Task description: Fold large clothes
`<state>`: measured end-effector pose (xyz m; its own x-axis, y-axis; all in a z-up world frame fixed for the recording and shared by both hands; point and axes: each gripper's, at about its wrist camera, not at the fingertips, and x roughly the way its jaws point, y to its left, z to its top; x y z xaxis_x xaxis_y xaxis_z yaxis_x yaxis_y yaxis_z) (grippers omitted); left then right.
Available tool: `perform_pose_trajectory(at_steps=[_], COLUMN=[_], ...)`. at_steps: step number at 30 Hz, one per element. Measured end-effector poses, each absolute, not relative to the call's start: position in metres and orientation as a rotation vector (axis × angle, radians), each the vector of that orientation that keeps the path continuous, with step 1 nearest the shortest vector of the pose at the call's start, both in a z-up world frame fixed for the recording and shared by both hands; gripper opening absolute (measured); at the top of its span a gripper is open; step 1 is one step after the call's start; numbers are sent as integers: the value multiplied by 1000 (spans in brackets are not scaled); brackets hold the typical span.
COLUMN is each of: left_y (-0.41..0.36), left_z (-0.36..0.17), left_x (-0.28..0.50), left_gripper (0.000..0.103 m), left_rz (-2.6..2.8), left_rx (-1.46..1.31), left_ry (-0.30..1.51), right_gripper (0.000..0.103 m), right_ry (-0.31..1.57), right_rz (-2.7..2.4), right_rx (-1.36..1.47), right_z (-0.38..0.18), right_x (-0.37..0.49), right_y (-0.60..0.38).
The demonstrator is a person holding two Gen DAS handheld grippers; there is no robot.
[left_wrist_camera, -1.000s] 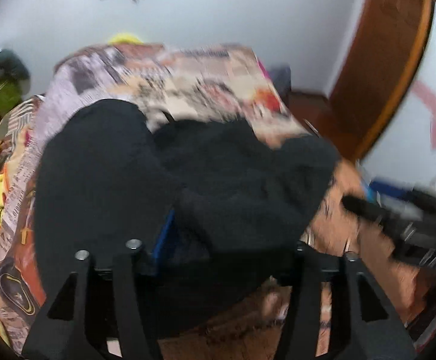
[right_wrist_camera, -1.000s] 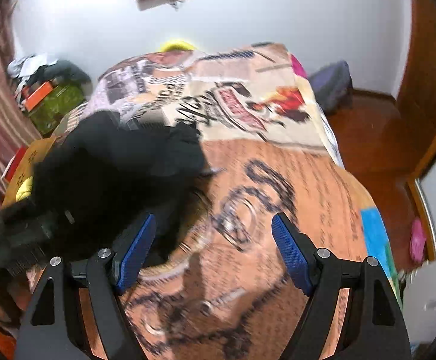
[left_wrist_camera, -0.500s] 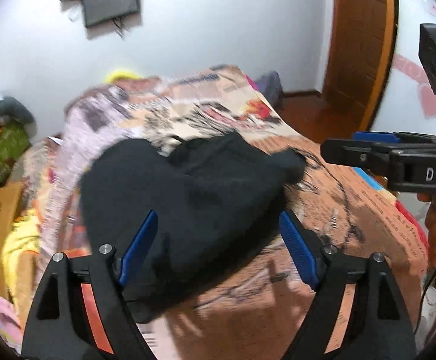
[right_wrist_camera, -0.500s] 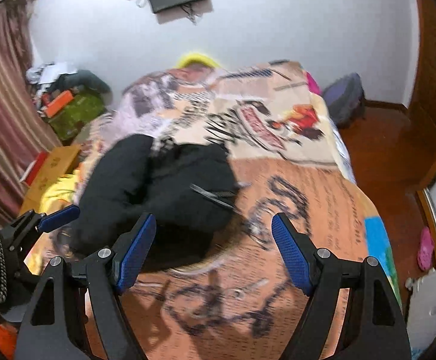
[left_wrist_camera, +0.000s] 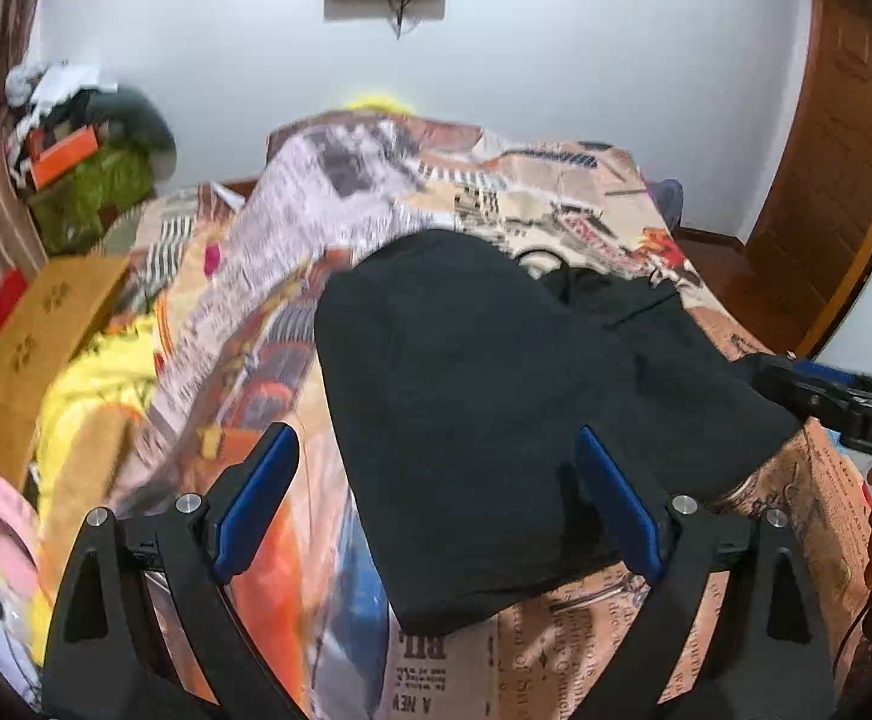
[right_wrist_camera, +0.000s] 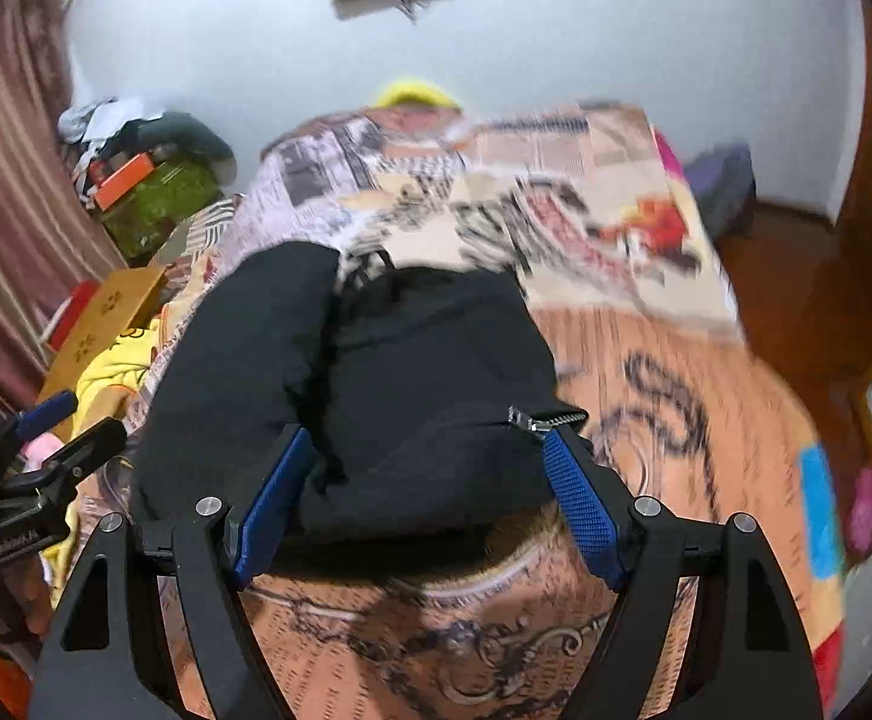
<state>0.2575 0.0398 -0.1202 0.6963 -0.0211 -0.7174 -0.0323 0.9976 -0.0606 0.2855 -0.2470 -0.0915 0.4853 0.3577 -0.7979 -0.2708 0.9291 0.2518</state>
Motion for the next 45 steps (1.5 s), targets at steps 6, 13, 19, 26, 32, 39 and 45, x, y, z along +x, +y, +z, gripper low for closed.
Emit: perform_pose_trajectory(at_steps=[6,13,19,26,32,39,45], left_y=[39,55,81,109,118,115,109], left_z=[-149,-146,-141,-167,-197,-232,-226], left_x=[255,262,285,314,333,351,346], left_gripper=[98,100,100,100,101,103,97], left_rz=[2,-31,30,-100,-218,-300,-297], left_rx=[-87,-139,-149,-389,-624,-833,-798], left_ry=[828,869,889,1032,1123,1213,1205], right_gripper=[80,80,82,82,84,85,67], right_ry=[1083,1103,1053,1112,1287,1350,1426], right_rz=[378,435,433,508,591,698,700], right_rx=[58,16,-7,36,107,177,244], right_z=[-117,-106,-83,-98,-142,-150,-162], right_x=[281,283,308,346,366,380,379], right_y=[-257,-262,-271,-272,-265,-245,-229])
